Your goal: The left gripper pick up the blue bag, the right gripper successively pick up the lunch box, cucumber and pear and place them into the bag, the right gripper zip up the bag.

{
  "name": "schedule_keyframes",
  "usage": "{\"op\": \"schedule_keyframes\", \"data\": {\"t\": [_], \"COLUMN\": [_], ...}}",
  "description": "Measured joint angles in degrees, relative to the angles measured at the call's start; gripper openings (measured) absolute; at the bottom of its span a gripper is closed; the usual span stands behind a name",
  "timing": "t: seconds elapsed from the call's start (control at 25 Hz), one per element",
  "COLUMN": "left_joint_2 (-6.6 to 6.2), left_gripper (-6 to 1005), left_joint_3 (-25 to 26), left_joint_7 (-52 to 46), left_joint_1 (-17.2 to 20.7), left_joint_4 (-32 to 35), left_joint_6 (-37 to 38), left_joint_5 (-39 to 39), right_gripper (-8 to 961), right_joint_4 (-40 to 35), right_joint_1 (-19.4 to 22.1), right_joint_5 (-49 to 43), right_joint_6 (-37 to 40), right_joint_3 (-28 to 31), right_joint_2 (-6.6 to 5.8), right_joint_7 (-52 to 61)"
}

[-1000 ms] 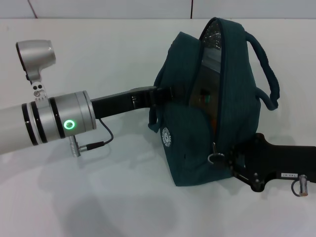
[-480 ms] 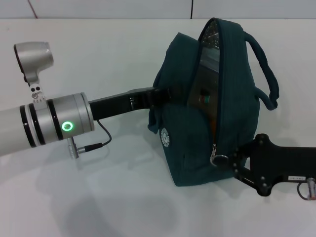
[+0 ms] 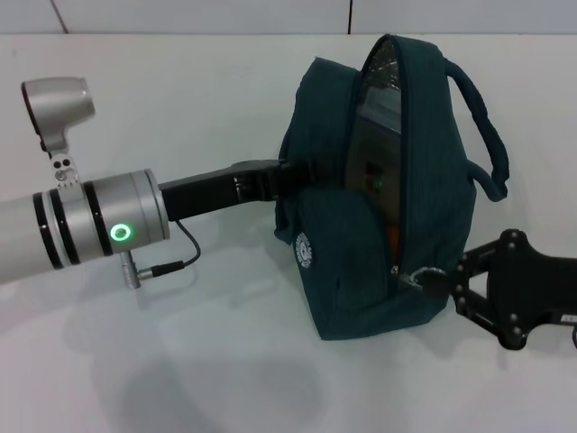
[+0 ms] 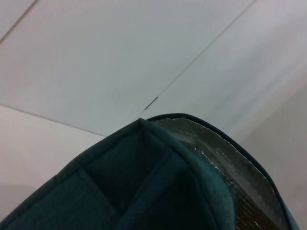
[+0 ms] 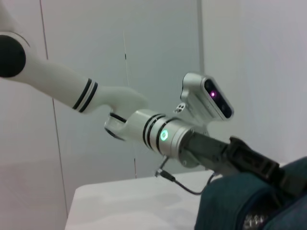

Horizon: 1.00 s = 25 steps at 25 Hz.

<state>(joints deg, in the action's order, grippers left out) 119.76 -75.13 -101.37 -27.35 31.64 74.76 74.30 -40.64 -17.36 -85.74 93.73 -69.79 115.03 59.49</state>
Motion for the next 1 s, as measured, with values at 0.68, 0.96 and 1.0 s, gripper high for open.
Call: {"op": "schedule_keyframes", "data": {"t": [0.68,0.96,1.0], "left_joint_2": [-0.01,-0.31,-0.32], "left_gripper": [560,819,856], "left_joint_3": [7.72,9.3,9.68], "left_joint_7": [7.1,9.4,9.39], "left_joint_1": [2.19,5.43,5.44], "left_joint_4": [-0.01,-0.82,-1.28], "left_joint_6": [8.57,9.13,9.12], "left_joint_5": [-2.59,-7.9,-7.92], "right_gripper": [10,10,10], "right_joint_4": [-3.31,-3.69,-3.69], "right_joint_1": [-3.53,-8.24,-8.71], "right_joint_5": [4.73,8.27,8.48], "right_joint_6": [-1.01,-3.97,-4.53], "right_joint_3": [0.45,0.61,0.61], "right_joint_2": [0.28,0.35,0.36], "right_joint_7": [-0.01,0.68,0.99]}}
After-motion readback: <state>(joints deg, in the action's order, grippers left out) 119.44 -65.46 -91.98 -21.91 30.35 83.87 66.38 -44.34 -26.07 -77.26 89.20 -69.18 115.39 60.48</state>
